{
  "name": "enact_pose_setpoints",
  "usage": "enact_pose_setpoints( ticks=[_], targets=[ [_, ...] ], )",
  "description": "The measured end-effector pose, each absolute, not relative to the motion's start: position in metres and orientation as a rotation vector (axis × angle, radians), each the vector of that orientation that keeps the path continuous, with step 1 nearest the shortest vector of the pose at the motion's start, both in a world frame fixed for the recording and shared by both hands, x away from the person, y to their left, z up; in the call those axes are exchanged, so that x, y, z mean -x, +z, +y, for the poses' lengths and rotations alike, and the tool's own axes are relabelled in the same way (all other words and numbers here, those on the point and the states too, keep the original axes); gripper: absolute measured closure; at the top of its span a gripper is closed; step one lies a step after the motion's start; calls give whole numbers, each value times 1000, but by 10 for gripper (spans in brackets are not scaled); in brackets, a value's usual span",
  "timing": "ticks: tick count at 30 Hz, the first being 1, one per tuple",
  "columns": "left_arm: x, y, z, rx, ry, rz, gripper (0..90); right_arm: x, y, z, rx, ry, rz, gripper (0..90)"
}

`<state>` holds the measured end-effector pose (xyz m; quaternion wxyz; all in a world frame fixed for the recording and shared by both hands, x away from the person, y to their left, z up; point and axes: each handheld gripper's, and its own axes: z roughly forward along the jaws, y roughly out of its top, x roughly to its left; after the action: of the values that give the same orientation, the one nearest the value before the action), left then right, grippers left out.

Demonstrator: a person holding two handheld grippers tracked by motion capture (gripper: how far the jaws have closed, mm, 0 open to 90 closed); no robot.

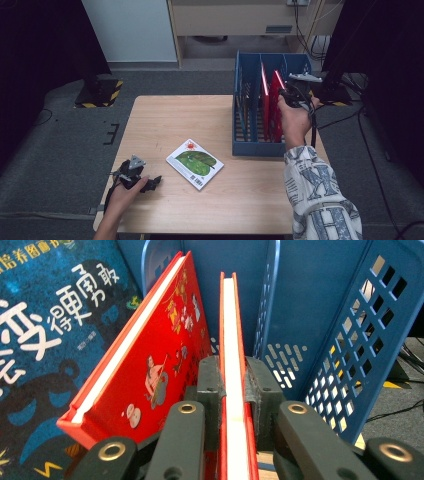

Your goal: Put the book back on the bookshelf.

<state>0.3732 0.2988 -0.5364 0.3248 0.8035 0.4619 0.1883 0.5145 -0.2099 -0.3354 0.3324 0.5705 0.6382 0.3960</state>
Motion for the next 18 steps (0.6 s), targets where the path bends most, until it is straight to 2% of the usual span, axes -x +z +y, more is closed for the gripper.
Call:
enact_pose_setpoints(
  ticks=[18],
  targets=[
    [-373,-537,298,-2100,494,1214,0,-544,-325,-203,-1468,1033,1628,794]
  ],
)
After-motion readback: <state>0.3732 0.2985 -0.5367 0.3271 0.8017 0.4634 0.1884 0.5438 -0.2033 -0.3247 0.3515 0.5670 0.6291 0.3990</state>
